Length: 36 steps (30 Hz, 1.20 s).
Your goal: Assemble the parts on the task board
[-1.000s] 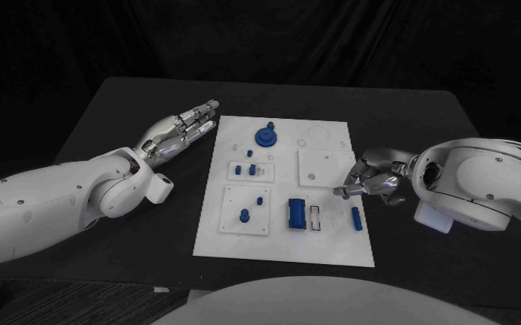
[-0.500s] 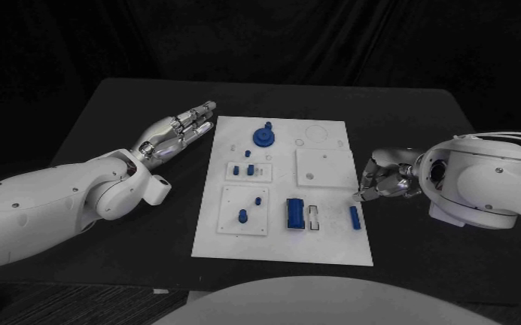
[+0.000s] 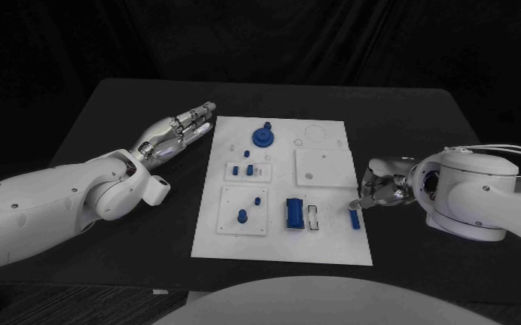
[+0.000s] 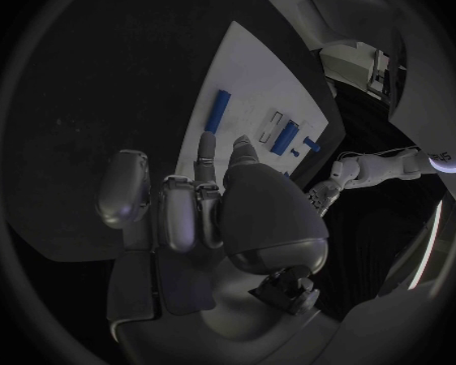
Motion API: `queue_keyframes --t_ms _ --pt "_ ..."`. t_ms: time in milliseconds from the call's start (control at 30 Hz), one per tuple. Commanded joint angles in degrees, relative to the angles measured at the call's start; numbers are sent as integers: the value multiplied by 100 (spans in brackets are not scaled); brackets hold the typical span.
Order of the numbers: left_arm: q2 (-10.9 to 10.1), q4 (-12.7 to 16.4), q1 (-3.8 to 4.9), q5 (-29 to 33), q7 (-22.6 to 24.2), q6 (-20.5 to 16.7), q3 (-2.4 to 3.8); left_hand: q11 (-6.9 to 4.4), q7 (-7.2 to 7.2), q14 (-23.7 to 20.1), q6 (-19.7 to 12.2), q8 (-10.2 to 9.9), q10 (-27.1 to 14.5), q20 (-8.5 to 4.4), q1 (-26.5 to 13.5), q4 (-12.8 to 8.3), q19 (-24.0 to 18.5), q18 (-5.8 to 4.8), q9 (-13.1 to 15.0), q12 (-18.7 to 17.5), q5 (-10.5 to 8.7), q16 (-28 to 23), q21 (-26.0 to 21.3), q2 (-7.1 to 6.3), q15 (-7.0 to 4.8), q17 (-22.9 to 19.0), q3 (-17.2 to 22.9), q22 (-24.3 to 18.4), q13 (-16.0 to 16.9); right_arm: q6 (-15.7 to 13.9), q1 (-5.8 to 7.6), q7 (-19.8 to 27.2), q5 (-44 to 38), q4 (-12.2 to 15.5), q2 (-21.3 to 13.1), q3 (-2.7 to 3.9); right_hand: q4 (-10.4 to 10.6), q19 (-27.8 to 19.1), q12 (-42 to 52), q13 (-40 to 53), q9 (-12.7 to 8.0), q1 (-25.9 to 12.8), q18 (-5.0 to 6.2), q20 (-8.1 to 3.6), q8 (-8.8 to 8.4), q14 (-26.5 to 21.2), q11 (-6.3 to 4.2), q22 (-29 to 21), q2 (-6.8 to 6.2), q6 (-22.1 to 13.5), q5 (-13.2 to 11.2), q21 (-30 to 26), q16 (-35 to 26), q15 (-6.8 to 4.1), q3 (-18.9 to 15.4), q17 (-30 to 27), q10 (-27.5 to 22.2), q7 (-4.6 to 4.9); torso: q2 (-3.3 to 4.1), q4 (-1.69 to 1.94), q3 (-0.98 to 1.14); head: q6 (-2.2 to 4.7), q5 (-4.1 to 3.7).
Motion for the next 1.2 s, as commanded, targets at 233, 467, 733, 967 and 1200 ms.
queue_keyframes --t_ms 233,467,733,967,1200 --pt "19 1 -7 1 9 49 5 61 11 -3 54 40 -2 36 119 -85 -12 102 9 -20 122 -21 -18 14 36 -10 54 2 -10 -126 -132 -154 -179 -46 67 -1 9 45 7 1506 56 -206 -39 -47 32 354 -23 902 58 41 -318 112 62 -56 11 119 574 -23 1 2 -1 0 -1" --pt "31 -10 -7 1 35 62 5 53 0 -3 45 37 -2 42 -47 109 -13 101 6 -20 -114 -21 -19 -6 53 -10 -37 1 -10 -89 -206 -166 -181 -104 122 -1 -95 52 7 1506 75 -47 -42 -56 -15 362 -19 908 40 -29 -77 133 88 -60 99 156 574 -14 -5 3 -2 0 2" --pt "33 -19 -7 1 36 72 5 51 -4 -3 48 38 -2 42 -51 114 -13 101 6 -20 -113 -21 -19 -6 52 -10 -39 1 -10 -64 -284 -177 -183 -158 163 -1 -205 47 7 1506 21 152 -43 -36 -160 358 19 906 -1 -158 373 137 96 -31 190 159 574 34 -3 2 -2 0 1" --pt "40 -26 -7 1 32 83 5 49 -7 -3 47 37 -2 42 -44 108 -13 101 6 -20 -84 -21 -19 -5 53 -10 -35 2 -10 -16 -370 -187 -188 -225 235 -1 -308 59 7 1506 -54 328 -51 -18 -276 371 44 918 -29 -236 636 186 130 -11 263 233 574 62 0 4 -3 0 3" --pt "46 -38 -10 1 22 105 5 49 -6 -3 52 38 -2 45 -19 87 -12 102 7 -20 -38 -21 -18 -3 61 -10 -21 2 -10 -21 -441 -188 -212 -269 337 -1 -482 118 7 1506 -118 592 -87 -6 -364 404 59 970 -62 -283 722 396 212 3 369 407 574 78 3 4 0 0 4"
